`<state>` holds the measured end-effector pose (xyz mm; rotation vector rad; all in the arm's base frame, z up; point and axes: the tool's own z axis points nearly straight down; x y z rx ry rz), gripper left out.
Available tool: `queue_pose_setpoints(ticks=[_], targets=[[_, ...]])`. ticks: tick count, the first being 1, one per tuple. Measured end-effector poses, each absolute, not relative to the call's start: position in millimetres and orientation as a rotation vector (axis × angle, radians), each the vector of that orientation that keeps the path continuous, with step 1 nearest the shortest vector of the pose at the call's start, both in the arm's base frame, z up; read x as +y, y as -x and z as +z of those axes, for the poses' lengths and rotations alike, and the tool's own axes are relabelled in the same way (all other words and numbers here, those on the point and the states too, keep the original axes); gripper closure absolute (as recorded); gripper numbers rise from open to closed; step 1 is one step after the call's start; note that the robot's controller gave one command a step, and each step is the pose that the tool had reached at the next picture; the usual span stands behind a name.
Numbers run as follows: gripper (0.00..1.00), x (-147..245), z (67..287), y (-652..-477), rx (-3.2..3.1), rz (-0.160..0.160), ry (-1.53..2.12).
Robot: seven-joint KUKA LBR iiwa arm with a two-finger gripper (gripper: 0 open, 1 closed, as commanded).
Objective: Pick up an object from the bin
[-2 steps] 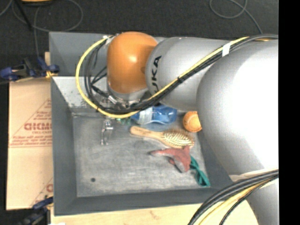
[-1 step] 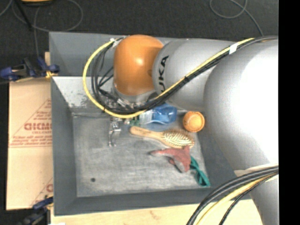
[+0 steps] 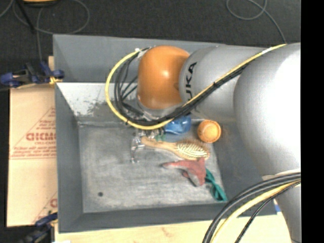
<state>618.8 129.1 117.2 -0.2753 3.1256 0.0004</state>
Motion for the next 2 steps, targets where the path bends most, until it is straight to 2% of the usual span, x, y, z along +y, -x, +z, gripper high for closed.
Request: queue_pose_setpoints(ticks=[1,2], targets=[[0.00,102.1,102.6,-628.7,3.134,0.003,0.104],[0.00,80.3,84.2,-650.2,3.126,0.001,0.213]])
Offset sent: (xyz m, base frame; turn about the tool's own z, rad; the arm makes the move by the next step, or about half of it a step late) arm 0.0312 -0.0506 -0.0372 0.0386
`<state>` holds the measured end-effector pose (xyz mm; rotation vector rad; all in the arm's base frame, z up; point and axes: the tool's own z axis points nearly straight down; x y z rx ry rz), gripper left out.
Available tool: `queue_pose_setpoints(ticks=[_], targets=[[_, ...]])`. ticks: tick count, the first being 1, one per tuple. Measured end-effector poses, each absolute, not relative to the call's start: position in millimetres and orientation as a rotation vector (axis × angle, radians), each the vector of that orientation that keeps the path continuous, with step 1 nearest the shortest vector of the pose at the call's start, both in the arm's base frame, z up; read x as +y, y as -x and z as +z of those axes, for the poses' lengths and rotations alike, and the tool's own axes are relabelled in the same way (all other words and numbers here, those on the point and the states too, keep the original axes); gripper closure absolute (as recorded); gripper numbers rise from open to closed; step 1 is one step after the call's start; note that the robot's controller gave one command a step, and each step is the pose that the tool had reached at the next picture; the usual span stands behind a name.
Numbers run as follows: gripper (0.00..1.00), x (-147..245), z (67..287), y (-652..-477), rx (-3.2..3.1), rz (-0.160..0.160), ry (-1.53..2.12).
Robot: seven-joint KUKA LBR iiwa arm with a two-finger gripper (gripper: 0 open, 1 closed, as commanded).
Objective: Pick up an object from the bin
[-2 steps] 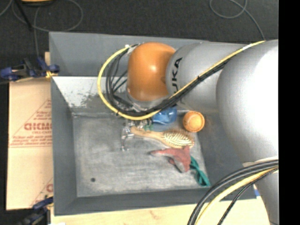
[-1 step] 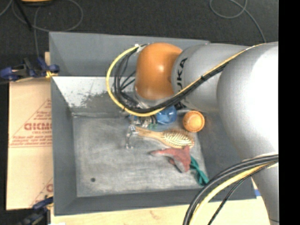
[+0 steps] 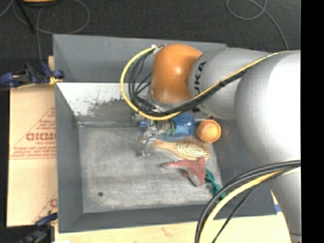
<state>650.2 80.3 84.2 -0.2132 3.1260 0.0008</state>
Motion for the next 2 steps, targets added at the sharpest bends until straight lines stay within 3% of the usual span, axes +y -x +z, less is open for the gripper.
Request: queue_pose_setpoints(ticks=[1,2], targets=[[0.00,57.2,77.8,-643.8,3.137,0.003,-0.006],[1.00,34.0,75.1,-615.3,3.129,0.012,-0.119]])
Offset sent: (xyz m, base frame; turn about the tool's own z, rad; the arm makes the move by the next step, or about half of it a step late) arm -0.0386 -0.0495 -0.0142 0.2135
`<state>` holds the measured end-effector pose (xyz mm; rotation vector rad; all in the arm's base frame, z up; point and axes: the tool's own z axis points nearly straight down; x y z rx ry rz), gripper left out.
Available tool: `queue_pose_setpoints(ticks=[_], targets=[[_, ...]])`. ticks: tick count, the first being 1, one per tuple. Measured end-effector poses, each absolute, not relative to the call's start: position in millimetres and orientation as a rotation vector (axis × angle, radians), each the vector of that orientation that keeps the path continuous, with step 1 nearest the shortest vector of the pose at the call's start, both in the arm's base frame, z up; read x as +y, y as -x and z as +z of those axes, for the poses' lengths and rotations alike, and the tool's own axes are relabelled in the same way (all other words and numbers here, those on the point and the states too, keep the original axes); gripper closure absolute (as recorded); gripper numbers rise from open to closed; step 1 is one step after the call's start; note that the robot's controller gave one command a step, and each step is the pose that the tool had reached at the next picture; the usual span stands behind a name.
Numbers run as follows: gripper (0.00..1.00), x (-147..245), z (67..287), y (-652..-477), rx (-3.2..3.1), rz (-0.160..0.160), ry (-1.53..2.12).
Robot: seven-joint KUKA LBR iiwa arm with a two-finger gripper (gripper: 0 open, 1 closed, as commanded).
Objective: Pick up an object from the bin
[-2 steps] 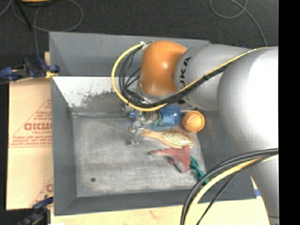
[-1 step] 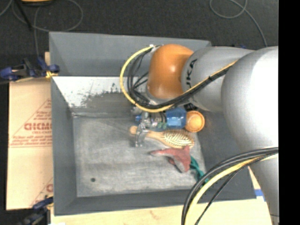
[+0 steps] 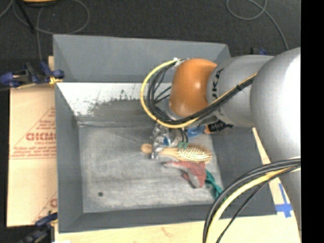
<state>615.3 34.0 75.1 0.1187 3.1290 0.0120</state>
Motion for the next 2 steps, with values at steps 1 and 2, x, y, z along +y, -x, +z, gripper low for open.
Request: queue_pose_setpoints(ticks=[1,2], targets=[[1.00,34.0,75.0,-615.3,3.129,0.012,-0.120],[1.00,45.8,214.5,-599.9,3.132,0.003,-0.144]])
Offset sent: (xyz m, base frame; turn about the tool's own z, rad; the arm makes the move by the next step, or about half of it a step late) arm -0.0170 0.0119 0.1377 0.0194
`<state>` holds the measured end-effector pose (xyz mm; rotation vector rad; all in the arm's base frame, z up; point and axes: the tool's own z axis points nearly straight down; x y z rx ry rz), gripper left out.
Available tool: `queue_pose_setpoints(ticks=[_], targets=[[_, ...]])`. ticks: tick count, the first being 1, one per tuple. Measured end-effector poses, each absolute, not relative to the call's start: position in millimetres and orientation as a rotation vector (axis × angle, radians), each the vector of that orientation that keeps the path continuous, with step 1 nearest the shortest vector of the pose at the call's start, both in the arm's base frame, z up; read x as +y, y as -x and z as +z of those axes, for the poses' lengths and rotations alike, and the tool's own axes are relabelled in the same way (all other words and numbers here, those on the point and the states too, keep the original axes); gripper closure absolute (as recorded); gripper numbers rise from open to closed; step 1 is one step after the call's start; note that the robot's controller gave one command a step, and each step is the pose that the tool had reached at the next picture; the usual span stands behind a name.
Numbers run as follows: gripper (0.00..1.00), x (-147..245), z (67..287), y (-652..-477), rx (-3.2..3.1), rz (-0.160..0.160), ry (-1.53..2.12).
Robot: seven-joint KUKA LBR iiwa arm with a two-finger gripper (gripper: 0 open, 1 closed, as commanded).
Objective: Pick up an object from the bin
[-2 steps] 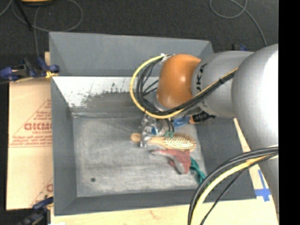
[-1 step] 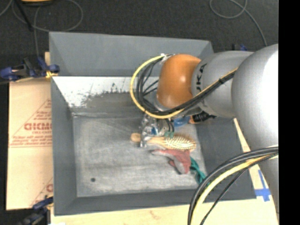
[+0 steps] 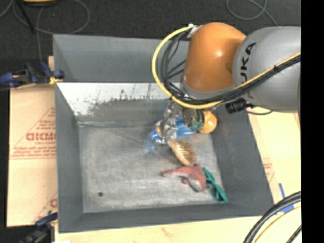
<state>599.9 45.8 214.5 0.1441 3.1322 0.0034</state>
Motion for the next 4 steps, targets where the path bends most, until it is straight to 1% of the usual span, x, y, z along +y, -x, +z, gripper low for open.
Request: queue_pose_setpoints(ticks=[1,2,3,4], targets=[[1.00,45.7,213.9,-599.6,3.134,0.003,-0.145],[0.00,13.2,109.7,-570.7,3.131,-0.001,0.166],[1.00,3.4,80.3,-563.1,3.125,-0.001,0.246],[1.00,3.4,80.3,-563.1,3.125,0.000,0.245]])
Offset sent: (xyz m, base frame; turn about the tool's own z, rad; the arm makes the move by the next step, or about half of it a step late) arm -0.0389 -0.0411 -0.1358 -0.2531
